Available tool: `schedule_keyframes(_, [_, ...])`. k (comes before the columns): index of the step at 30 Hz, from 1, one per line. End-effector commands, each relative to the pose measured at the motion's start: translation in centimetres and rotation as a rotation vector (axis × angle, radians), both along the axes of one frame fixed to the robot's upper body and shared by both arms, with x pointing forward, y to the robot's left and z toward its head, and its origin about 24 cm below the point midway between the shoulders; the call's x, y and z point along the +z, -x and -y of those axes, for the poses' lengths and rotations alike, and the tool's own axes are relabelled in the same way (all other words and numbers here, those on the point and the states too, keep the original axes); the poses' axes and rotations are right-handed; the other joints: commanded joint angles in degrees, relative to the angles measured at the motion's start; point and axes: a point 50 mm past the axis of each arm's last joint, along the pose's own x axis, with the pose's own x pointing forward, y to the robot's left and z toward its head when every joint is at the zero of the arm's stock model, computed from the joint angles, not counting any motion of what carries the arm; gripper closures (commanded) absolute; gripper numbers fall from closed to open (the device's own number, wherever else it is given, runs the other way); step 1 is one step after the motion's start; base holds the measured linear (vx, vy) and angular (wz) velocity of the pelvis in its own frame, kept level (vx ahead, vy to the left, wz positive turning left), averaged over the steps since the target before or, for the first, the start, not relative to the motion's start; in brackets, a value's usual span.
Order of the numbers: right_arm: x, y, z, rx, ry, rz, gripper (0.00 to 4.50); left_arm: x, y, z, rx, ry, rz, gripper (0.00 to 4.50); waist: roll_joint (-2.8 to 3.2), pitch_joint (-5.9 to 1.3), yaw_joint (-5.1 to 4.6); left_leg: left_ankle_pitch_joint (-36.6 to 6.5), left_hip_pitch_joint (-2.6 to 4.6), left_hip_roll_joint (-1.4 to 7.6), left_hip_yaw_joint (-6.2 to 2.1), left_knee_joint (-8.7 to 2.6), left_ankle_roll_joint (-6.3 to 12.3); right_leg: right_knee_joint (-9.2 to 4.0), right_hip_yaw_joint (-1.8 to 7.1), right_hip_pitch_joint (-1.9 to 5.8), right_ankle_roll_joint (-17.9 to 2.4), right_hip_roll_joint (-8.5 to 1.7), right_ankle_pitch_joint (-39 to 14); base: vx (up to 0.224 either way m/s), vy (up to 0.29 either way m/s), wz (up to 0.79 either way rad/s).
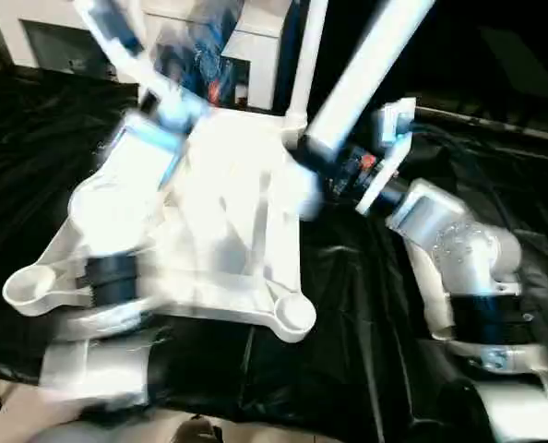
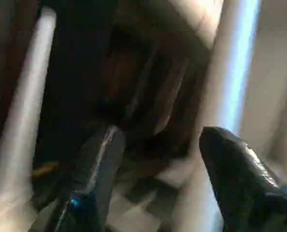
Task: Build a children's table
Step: Pick table leg, then insert table leg to table base
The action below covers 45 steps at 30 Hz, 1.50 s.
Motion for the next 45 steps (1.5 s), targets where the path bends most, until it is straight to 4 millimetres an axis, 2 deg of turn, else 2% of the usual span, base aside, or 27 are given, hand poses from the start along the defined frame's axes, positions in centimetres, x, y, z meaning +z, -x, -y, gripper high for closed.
schedule_keyframes(1, [0.3,0.3,0.1,-0.034,-0.027,0.025,2.60,-3.0,1.2,1.2,-0.150,-0.299,-0.001,1.50,1.92,-4.59,-0.33,-13.6,3.02,3.49,-2.02,-4.87,-8.16,-4.59,2.63,0.76,-3.3,-5.09,-6.8,0.000,0.000,0.00])
schedule_keyframes(2, [0.1,0.5,0.3,-0.049,-0.045,0.014,2.60,-4.1,2.0,0.8,-0.206,-0.382,-0.017,1.50,2.12,-4.66,-0.69,-13.1,2.97,3.55,-1.92,-4.93,-7.92,-4.02,2.46,0.71,-5.1,-4.84,-3.9,0.000,0.000,0.00])
schedule_keyframes(3, [-0.2,0.7,0.5,-0.056,-0.038,0.014,2.60,-4.5,2.5,0.6,-0.248,-0.420,-0.020,1.50,2.28,-4.66,-0.71,-12.4,2.91,3.51,-1.92,-4.89,-7.90,-3.84,2.35,0.79,-6.0,-4.84,-2.2,0.000,0.000,0.00])
schedule_keyframes(4, [-1.2,1.2,1.0,-0.092,-0.015,0.008,2.60,-5.8,3.9,0.1,-0.333,-0.490,-0.054,1.50,2.68,-4.75,-0.70,-11.5,2.95,3.52,-1.73,-4.70,-8.09,-3.39,2.29,0.71,-7.5,-4.72,1.1,0.000,0.000,0.00])
schedule_keyframes(5, [-1.7,1.5,1.2,-0.113,-0.009,-0.002,2.60,-6.4,4.5,0.0,-0.365,-0.513,-0.067,1.50,2.76,-4.72,-0.64,-10.5,2.75,3.45,-1.63,-4.65,-7.99,-3.23,2.23,0.79,-8.4,-4.68,3.6,0.000,0.000,0.00])
schedule_keyframes(6, [-2.1,1.7,1.4,-0.129,-0.005,-0.013,2.60,-7.0,4.9,0.0,-0.392,-0.531,-0.083,1.50,2.92,-4.67,-0.61,-11.2,2.83,3.37,-1.50,-4.68,-8.03,-3.21,2.20,0.71,-8.7,-4.58,3.9,0.000,0.000,0.00])
schedule_keyframes(7, [-2.3,1.8,1.4,-0.134,-0.004,-0.016,2.60,-7.4,5.2,-0.1,-0.410,-0.553,-0.083,1.50,2.67,-4.60,-0.71,-12.3,2.96,3.25,-1.34,-4.64,-7.86,-3.27,2.24,0.71,-9.6,-4.61,3.4,0.000,0.000,0.00])
schedule_keyframes(8, [-2.4,2.0,1.4,-0.139,-0.003,-0.018,2.60,-7.8,5.5,-0.1,-0.427,-0.573,-0.084,1.50,2.84,-4.56,-0.59,-12.8,2.94,3.21,-1.35,-4.62,-7.68,-3.49,2.32,0.74,-9.9,-4.74,2.4,0.000,0.000,0.00])
schedule_keyframes(9, [-2.9,2.4,1.3,-0.142,0.008,-0.014,2.60,-9.1,6.0,-0.4,-0.461,-0.651,-0.095,1.50,2.73,-4.31,-0.64,-14.7,2.83,3.31,-1.40,-4.84,-7.60,-3.76,2.44,0.78,-10.2,-5.01,-0.6,0.000,0.000,0.00])
schedule_keyframes(11, [-3.1,2.8,1.2,-0.142,0.010,-0.013,2.60,-10.2,6.2,-1.0,-0.471,-0.716,-0.115,1.50,2.89,-3.89,-0.74,-19.3,2.99,3.45,-1.61,-5.17,-7.60,-4.38,2.71,0.66,-9.3,-5.36,-8.5,0.000,0.000,0.00])
schedule_keyframes(12, [-3.2,2.9,1.1,-0.143,0.007,-0.016,2.60,-10.6,6.2,-1.4,-0.473,-0.731,-0.128,1.50,2.89,-3.96,-0.81,-19.9,3.13,3.50,-1.64,-5.11,-7.37,-4.55,2.84,0.54,-9.1,-5.52,-10.8,0.000,0.000,0.00])
schedule_keyframes(15, [-3.3,3.2,1.0,-0.150,-0.002,-0.022,2.60,-10.9,6.4,-1.8,-0.493,-0.746,-0.142,1.50,3.12,-3.86,-0.85,-20.3,3.21,3.55,-1.67,-5.12,-7.08,-4.88,2.92,0.18,-9.2,-5.61,-13.2,0.000,0.000,0.00])
schedule_keyframes(18, [-3.5,3.5,0.8,-0.145,-0.004,-0.024,2.60,-11.3,6.4,-2.1,-0.511,-0.766,-0.162,1.68,3.40,-3.88,-0.94,-20.6,3.34,3.59,-1.65,-5.22,-7.25,-4.75,2.82,-0.13,-9.6,-5.36,-12.8,0.000,0.000,0.00])
schedule_keyframes(19, [-3.6,3.6,0.6,-0.137,-0.001,-0.023,2.60,-11.6,6.5,-2.2,-0.531,-0.795,-0.168,1.87,3.33,-3.90,-1.00,-20.9,3.32,3.56,-1.70,-5.24,-7.29,-4.71,2.83,-0.13,-9.6,-5.40,-12.9,0.000,0.000,0.00])
schedule_keyframes(20, [-3.6,3.6,0.6,-0.137,-0.001,-0.023,2.60,-11.6,6.5,-2.3,-0.534,-0.797,-0.168,1.87,3.22,-3.91,-1.00,-21.0,3.29,3.57,-1.69,-5.25,-7.27,-4.73,2.83,-0.12,-9.5,-5.41,-13.1,0.000,0.000,0.00])
schedule_keyframes(22, [-3.5,3.6,0.5,-0.132,0.000,-0.023,2.60,-11.7,6.7,-2.3,-0.556,-0.801,-0.178,2.01,3.36,-4.04,-0.97,-20.2,3.29,3.59,-1.66,-5.23,-7.17,-4.53,2.81,-0.14,-9.7,-5.40,-11.6,0.000,0.000,0.00])
schedule_keyframes(24, [-3.5,3.6,0.5,-0.126,0.003,-0.022,2.60,-11.6,6.8,-2.3,-0.562,-0.788,-0.189,2.18,3.00,-4.14,-1.00,-18.7,3.14,3.58,-1.53,-5.20,-6.86,-4.26,2.73,0.01,-10.4,-5.33,-9.0,0.000,0.000,0.00])
schedule_keyframes(27, [-3.5,3.5,0.3,-0.118,0.004,-0.023,2.60,-12.0,6.6,-2.6,-0.549,-0.834,-0.187,2.31,3.02,-4.14,-0.93,-17.3,3.00,3.51,-1.43,-5.05,-6.17,-4.24,2.79,0.14,-10.5,-5.43,-8.4,0.000,0.000,0.00])
schedule_keyframes(28, [-3.5,3.5,0.3,-0.117,0.004,-0.023,2.60,-12.1,6.5,-2.6,-0.548,-0.837,-0.186,2.31,2.78,-4.09,-0.98,-17.1,2.94,3.51,-1.41,-5.07,-5.96,-4.34,2.82,0.19,-10.3,-5.39,-8.5,0.000,0.000,0.00])
schedule_keyframes(32, [-3.5,3.5,-0.1,-0.101,0.004,-0.020,2.60,-12.7,6.1,-2.7,-0.539,-0.865,-0.190,2.64,3.03,-4.13,-0.91,-17.3,3.14,3.56,-1.45,-5.06,-5.98,-4.37,2.83,0.05,-9.9,-5.48,-9.5,0.000,0.000,0.00])
schedule_keyframes(39, [-3.5,3.6,-0.2,-0.100,-0.001,-0.017,2.60,-12.7,5.7,-2.6,-0.534,-0.862,-0.192,3.17,3.43,-4.11,-0.86,-18.9,3.21,3.56,-1.50,-5.09,-6.56,-4.38,2.83,-0.04,-10.5,-5.53,-9.6,0.000,0.000,0.00])
schedule_keyframes(40, [-3.5,3.6,-0.2,-0.100,-0.003,-0.017,2.60,-12.8,5.6,-2.7,-0.531,-0.875,-0.190,3.30,3.27,-4.15,-0.85,-18.8,3.21,3.56,-1.51,-5.07,-6.52,-4.41,2.84,0.04,-10.5,-5.56,-9.5,0.000,0.000,0.00])
schedule_keyframes(45, [-3.6,3.7,-0.3,-0.099,-0.006,-0.021,2.60,-12.8,5.3,-2.5,-0.531,-0.863,-0.184,3.68,3.34,-4.26,-0.85,-18.2,3.23,3.61,-1.51,-5.03,-6.49,-4.24,2.79,0.04,-10.7,-5.53,-7.9,0.000,0.000,0.00])
